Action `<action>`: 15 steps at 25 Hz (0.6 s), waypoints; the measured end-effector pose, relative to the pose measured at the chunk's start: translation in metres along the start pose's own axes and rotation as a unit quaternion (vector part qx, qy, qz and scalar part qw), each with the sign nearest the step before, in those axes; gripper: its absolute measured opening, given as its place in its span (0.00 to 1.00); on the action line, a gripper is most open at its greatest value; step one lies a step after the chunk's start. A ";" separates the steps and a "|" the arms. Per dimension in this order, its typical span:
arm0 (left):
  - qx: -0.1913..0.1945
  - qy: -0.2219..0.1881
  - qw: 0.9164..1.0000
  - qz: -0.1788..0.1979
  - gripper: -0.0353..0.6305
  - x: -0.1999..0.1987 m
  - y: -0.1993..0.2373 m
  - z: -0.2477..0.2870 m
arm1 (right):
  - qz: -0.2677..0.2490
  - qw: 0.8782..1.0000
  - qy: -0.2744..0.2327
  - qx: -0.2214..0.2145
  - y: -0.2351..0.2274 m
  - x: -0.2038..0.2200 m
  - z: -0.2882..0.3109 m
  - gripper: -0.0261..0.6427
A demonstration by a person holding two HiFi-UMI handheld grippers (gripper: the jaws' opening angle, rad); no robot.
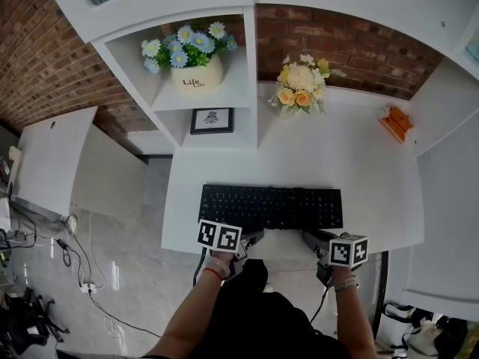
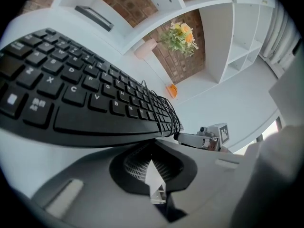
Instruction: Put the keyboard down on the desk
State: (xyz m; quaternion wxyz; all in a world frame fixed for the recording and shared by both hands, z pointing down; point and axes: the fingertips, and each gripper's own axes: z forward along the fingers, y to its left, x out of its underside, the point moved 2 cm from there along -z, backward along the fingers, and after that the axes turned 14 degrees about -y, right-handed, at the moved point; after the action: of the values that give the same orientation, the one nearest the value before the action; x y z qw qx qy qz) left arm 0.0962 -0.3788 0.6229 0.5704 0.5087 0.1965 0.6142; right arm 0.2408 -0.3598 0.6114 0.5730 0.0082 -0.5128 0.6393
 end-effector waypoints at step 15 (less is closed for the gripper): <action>0.001 -0.011 1.000 0.011 0.04 -0.001 0.001 -0.013 | -0.003 1.000 -0.006 0.028 -0.009 0.009 -0.004 0.04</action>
State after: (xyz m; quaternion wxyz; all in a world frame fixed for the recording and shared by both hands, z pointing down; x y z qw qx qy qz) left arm 0.0846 -0.3759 0.6176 0.5652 0.5183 0.1852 0.6145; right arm 0.2464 -0.3523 0.6207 0.5710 0.0297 -0.4983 0.6518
